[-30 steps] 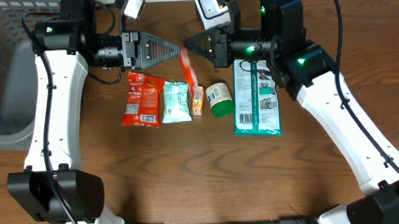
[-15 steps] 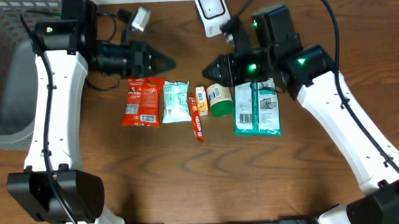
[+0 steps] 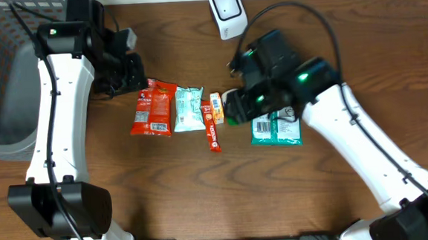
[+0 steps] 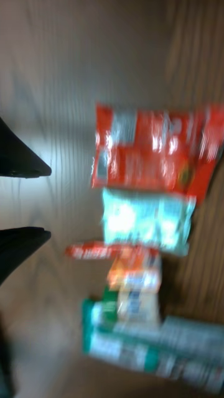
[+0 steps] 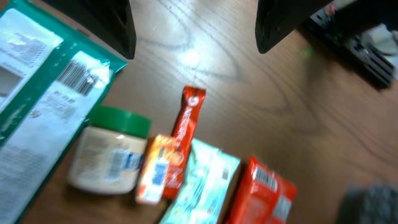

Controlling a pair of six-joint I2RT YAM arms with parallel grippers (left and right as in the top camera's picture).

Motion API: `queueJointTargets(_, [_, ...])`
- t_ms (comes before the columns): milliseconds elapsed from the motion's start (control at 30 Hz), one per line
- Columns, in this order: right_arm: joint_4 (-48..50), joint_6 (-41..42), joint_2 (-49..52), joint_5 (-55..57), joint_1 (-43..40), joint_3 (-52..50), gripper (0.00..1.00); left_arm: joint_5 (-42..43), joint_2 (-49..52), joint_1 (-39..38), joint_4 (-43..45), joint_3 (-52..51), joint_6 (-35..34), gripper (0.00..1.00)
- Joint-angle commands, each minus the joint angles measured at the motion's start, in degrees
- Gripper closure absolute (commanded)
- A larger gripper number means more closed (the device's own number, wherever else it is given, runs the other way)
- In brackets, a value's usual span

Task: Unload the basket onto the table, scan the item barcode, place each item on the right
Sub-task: 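Carry the Nescafe stick with the right gripper down toward the glove pack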

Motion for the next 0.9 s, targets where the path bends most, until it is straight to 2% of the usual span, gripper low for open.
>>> queueJointTargets(0, [0.17,5.07,0.92,8.66,6.54,-2.82,0.43,-13.99,0.13,0.13,0.81,-0.07,-8.11,0.71])
queueJointTargets(67, [1.05,8.70,1.42,13.55,10.10,-4.44,0.44,-15.67,0.13,0.13,1.57,-0.07,-9.90,0.69])
queueJointTargets(167, [3.93,13.20,3.08,19.56,15.67,-7.37,0.44,-15.72,0.13,0.13,3.04,-0.07,-10.16,0.60])
queueJointTargets(200, [4.92,14.51,3.96,21.57,17.40,-8.15,0.44,-15.72,0.13,0.13,3.58,-0.07,-10.16,0.50])
queueJointTargets(233, [5.68,15.54,4.85,23.34,18.71,-8.61,0.44,-15.69,0.13,0.13,4.15,-0.07,-10.16,0.34])
queueJointTargets(267, [6.75,17.29,7.06,27.19,21.03,-8.85,0.44,-15.69,0.13,0.13,4.33,-0.07,-10.16,0.32])
queueJointTargets(500, [13.70,18.16,16.20,41.18,26.08,-8.83,0.45,-15.69,0.13,0.13,3.72,-0.07,-10.12,0.29])
queueJointTargets(867, [19.65,20.11,23.19,42.25,25.03,-8.85,0.54,-15.69,0.13,0.13,3.61,-0.07,-10.12,0.28])
